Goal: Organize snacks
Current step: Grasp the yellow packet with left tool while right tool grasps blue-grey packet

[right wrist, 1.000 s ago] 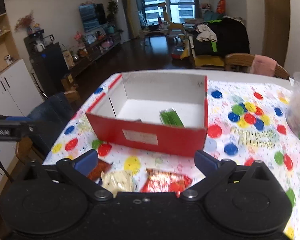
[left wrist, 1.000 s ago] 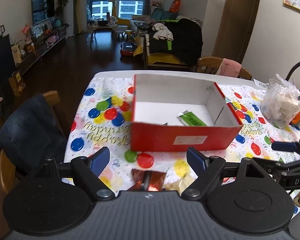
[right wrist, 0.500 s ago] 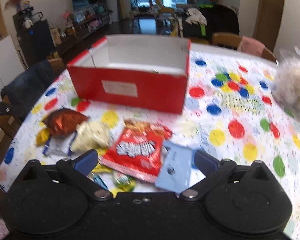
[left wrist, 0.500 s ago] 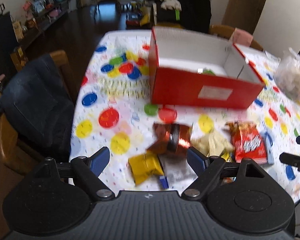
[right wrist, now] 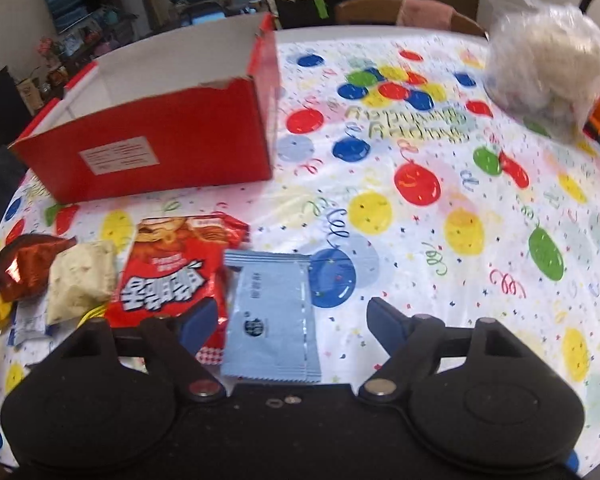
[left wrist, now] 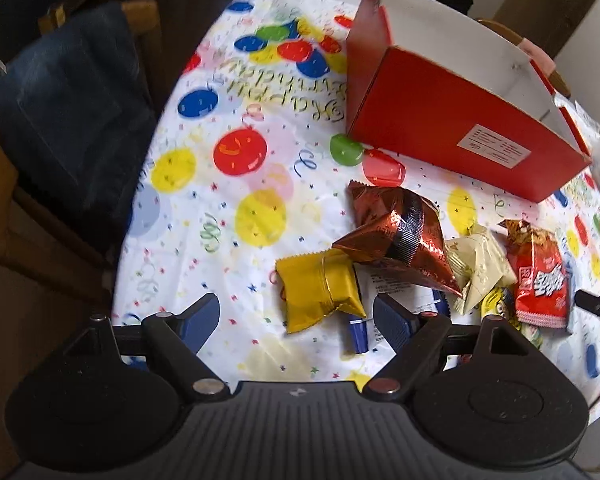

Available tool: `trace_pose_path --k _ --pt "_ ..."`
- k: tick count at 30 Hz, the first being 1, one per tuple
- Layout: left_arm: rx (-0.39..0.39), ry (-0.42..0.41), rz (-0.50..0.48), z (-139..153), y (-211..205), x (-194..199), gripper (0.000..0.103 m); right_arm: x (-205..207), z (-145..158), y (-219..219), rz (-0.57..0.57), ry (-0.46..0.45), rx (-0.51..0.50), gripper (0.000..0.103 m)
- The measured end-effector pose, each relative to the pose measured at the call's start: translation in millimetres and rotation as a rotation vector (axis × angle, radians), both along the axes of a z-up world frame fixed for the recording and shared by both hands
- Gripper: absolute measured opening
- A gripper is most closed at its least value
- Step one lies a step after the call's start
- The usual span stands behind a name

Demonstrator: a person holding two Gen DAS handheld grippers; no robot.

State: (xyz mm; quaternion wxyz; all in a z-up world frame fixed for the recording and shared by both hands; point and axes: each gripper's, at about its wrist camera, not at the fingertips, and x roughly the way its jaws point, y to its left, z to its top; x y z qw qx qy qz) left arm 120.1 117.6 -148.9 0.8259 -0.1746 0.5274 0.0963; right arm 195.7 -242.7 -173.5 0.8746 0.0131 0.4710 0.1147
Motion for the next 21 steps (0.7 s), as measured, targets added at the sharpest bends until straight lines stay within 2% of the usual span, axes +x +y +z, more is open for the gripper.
trace_pose_path --k 7,11,16,21 --pt "-0.05 0.016 0.012 -6.0 -1.4 13.2 0.084 10.6 -6.3 6.2 0.024 0.024 0.003 0.074" --pt "-0.128 0.04 0.071 -14.1 7.4 19.9 0.084 16.7 -8.4 7.2 0.028 0.042 0.02 0.066" --pt "-0.168 0.045 0.1 -19.7 11.1 23.8 0.083 22.5 -13.6 4.7 0.029 0.074 0.058 0.059" --pt "-0.176 0.063 0.1 -24.9 9.6 26.7 0.069 24.1 -15.6 5.1 0.035 0.09 0.079 0.051"
